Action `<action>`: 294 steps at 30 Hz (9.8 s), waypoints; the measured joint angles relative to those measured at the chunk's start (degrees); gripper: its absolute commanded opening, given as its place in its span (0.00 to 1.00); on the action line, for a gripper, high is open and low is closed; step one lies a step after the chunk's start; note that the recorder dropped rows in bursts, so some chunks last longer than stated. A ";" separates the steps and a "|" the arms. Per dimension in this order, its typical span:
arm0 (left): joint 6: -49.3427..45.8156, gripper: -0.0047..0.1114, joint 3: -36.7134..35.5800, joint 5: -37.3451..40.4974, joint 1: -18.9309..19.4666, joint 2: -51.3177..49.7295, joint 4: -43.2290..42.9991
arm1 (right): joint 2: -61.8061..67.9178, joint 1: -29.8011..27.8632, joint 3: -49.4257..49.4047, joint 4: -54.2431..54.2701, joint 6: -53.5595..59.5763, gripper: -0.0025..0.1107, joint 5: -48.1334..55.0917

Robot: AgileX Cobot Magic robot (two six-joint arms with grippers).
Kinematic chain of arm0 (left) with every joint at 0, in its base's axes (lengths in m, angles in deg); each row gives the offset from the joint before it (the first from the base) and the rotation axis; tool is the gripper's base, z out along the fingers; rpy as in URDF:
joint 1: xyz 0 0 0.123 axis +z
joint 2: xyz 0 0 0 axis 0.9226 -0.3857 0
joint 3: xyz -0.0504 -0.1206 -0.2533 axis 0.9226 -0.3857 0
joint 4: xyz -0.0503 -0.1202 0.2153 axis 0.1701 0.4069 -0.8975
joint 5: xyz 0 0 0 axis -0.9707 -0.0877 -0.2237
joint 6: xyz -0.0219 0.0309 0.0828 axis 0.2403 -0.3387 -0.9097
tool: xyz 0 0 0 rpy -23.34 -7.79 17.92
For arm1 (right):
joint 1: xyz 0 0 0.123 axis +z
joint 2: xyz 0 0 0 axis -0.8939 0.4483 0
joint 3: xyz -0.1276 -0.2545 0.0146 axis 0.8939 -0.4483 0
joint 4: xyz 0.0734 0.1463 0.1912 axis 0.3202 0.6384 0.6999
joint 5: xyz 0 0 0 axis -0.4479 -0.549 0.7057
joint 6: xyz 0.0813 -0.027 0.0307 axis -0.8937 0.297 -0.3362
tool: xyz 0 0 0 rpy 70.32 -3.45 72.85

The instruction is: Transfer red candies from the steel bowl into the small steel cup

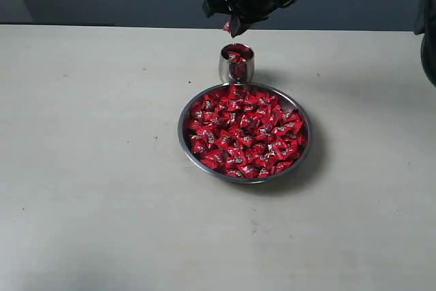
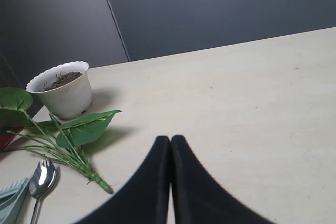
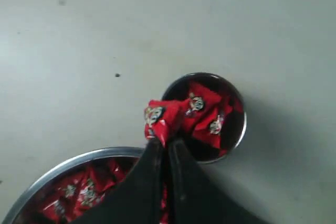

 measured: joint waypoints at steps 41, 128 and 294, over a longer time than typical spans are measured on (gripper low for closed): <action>0.00 0.04 0.00 0.00 0.00 0.00 0.00 | -4.01 5.31 -18.32 0.23 2.60 0.42 7.88; 0.00 0.04 0.00 0.00 0.00 0.00 0.00 | -6.25 1.36 -10.72 3.81 0.40 0.38 8.29; 0.00 0.04 0.00 0.00 0.00 0.00 0.00 | 5.47 -2.69 -1.97 6.48 -3.31 0.23 -8.24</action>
